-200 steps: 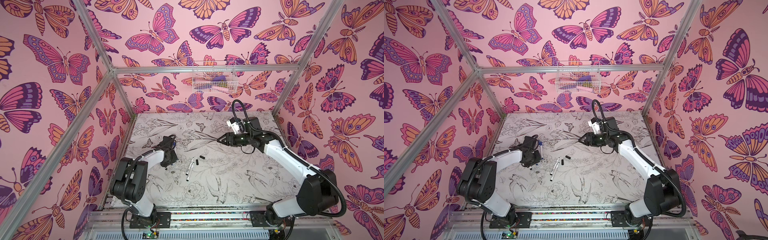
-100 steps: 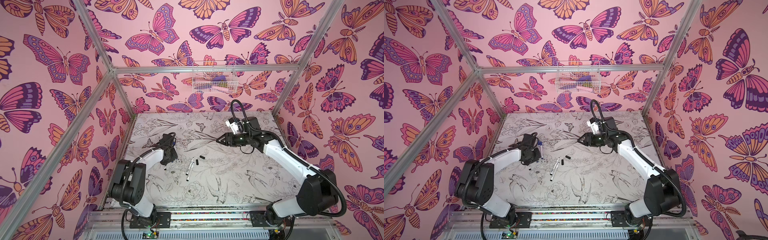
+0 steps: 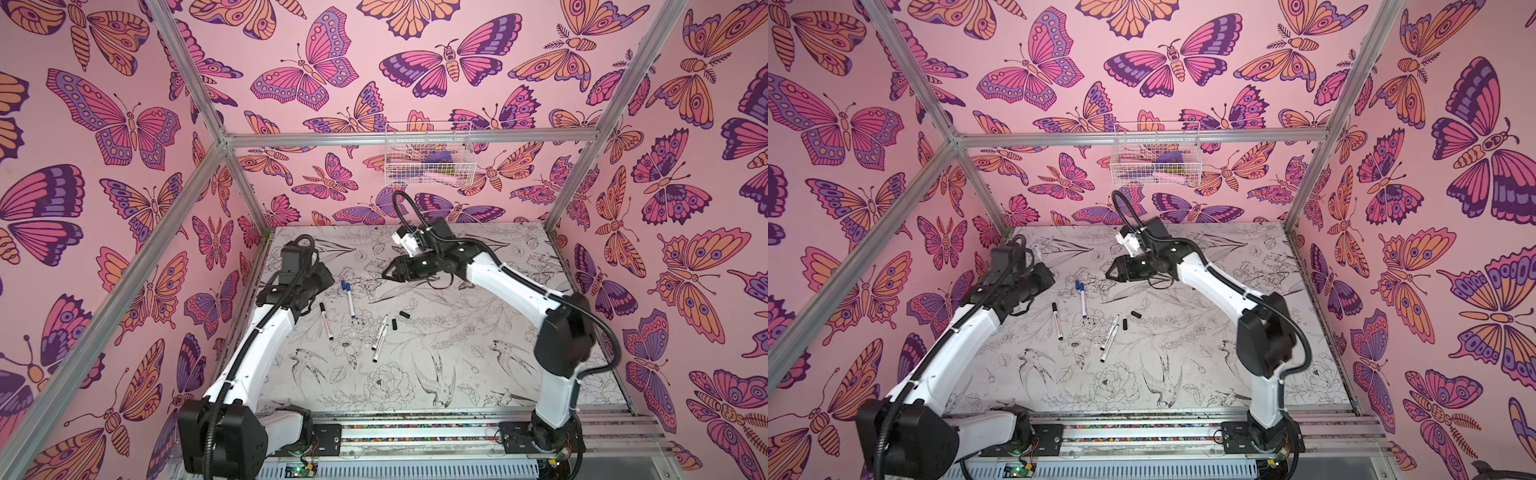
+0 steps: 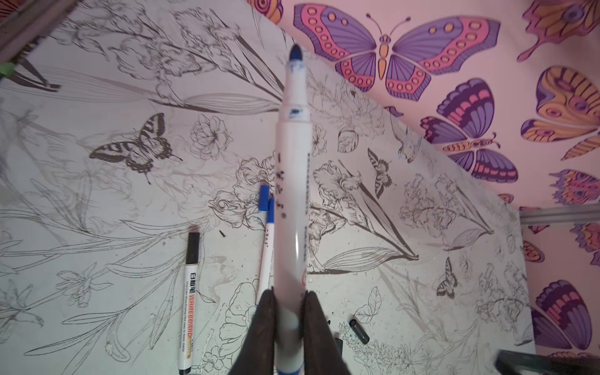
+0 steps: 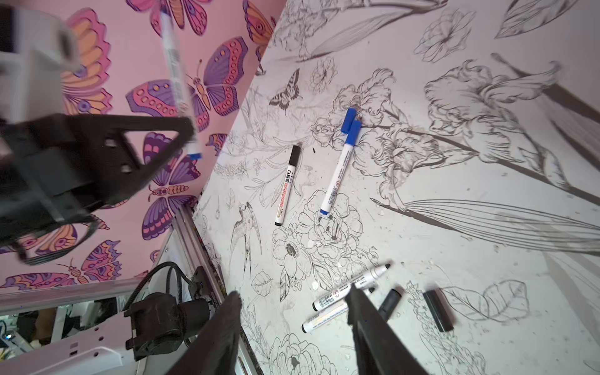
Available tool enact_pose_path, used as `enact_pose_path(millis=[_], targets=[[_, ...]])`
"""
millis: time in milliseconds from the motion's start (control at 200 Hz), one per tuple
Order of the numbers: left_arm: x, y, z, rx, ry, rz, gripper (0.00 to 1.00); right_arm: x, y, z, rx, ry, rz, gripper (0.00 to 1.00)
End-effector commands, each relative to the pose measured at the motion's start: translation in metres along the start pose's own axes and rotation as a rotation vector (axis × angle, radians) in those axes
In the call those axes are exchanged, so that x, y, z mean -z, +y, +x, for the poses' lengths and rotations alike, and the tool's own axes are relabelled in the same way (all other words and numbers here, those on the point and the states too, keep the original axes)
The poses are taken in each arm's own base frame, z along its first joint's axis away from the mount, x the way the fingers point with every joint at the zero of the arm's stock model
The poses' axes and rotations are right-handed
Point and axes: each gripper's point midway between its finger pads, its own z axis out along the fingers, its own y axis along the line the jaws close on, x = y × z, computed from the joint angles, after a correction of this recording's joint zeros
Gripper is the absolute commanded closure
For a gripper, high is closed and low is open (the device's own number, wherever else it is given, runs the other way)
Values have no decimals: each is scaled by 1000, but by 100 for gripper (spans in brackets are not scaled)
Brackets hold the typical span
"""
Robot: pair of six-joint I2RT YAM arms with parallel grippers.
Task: Insert the pens into the pen caps
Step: 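Lift the blue-tipped marker upright with the left gripper while the right gripper advances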
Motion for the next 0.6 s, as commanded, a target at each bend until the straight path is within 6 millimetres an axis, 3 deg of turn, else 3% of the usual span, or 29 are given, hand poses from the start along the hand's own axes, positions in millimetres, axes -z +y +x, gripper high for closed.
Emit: enact_pose_path(millis=[0,255,461,596], targets=[[5,12,9,41,48,1,100,-35,-8,4,-2,103,71,45],[11,27,20,71,64,8,100,-114,-12,-19,82,83,28,45],[14,35,42,128,111,18,100,-152,-20,-39,94,-36,-23,44],[16,42,58,160,138,17,100,-177,-29,-40,66,-63,-35,43]])
